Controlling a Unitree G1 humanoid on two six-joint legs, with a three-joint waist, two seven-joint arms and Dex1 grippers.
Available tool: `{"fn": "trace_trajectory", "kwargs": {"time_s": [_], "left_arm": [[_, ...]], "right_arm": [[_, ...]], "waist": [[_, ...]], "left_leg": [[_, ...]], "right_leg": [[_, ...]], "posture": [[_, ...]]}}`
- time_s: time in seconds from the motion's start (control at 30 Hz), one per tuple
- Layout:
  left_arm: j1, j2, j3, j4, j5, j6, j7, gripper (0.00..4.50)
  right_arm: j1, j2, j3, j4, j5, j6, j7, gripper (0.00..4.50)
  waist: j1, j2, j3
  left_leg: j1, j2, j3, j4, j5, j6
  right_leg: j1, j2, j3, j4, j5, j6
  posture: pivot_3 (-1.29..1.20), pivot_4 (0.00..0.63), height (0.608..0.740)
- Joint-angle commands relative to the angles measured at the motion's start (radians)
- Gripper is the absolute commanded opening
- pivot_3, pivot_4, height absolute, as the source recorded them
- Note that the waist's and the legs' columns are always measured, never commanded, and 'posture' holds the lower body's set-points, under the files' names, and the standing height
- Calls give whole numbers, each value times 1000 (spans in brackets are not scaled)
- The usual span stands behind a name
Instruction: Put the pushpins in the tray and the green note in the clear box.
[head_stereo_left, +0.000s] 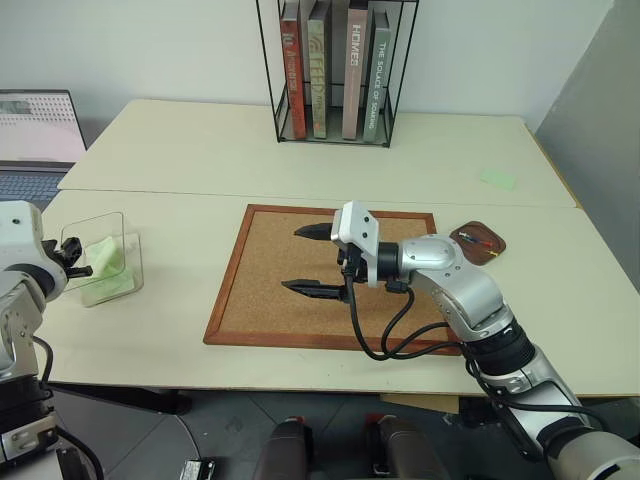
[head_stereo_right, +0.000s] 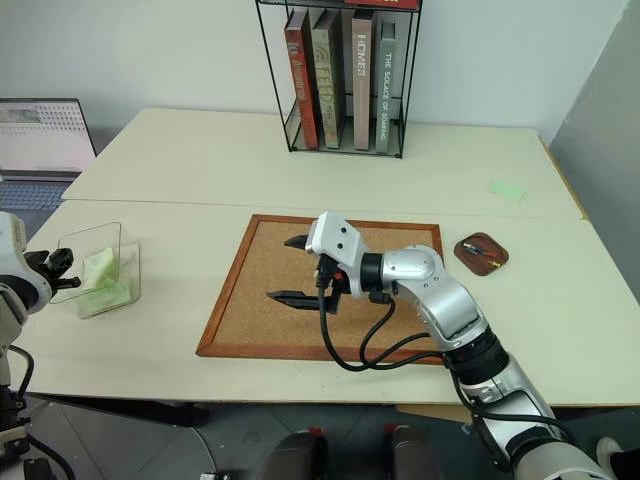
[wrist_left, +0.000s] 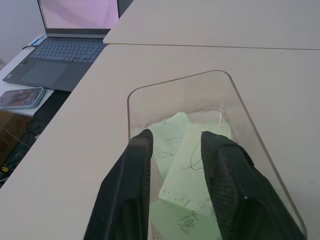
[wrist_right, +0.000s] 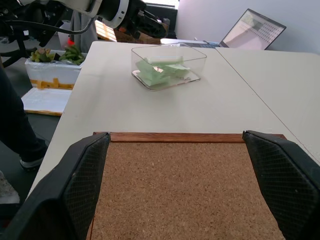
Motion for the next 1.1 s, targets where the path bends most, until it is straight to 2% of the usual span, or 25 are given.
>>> {"fn": "trace_trajectory", "kwargs": {"time_s": [0.03,0.23,0.37,0.5,0.63,0.73,0.93,1.1], "left_arm": [[-18,7,29,-47,-6,6,6,2500],[-51,-2,33,-102,-40,-44,-19,3582],[-79,-14,9,-190,-103,-108,-117,3582],[-88,-32,-34,-274,-144,-97,-153,3582],[-37,-90,-193,-456,-166,-55,-168,3582],[-13,-165,-262,-533,-205,-41,-168,3582],[59,-248,-396,-584,-176,-95,-190,3582],[116,-219,-483,-540,-121,-189,-286,3582]], "right_arm": [[-4,-5,-2,-44,1,-3,17,4500],[1,-9,-6,-42,-8,-6,18,4500],[32,-17,-36,-68,12,14,1,4500],[94,-27,-86,-136,36,44,-39,4500],[212,-56,-192,-224,48,68,-131,4500],[295,-82,-256,-281,62,90,-174,4500],[442,-109,-354,-338,46,70,-259,4500],[542,-114,-380,-321,-6,1,-319,4500]], "waist": [[0,0,0],[2,0,0],[6,-1,0],[5,-1,0],[8,-1,0],[9,-1,0],[2,-1,0],[3,-1,0]], "left_leg": [[0,0,0,0,0,0],[0,0,0,0,0,0],[-1,0,0,0,0,0],[-1,0,1,0,0,0],[-1,0,0,0,0,-1],[-2,-1,1,1,0,0],[1,1,1,0,0,0],[3,1,1,0,0,0]], "right_leg": [[0,0,0,0,0,0],[0,0,0,0,0,0],[0,0,0,0,0,0],[0,0,1,-1,0,-1],[0,0,1,-1,0,0],[1,-1,1,-2,0,0],[2,2,2,0,-3,4],[3,4,2,1,-5,3]], "posture": [[0,150,740],[0,150,740],[0,150,740],[0,150,740],[0,150,740],[0,150,740],[0,150,740],[0,150,740]]}}
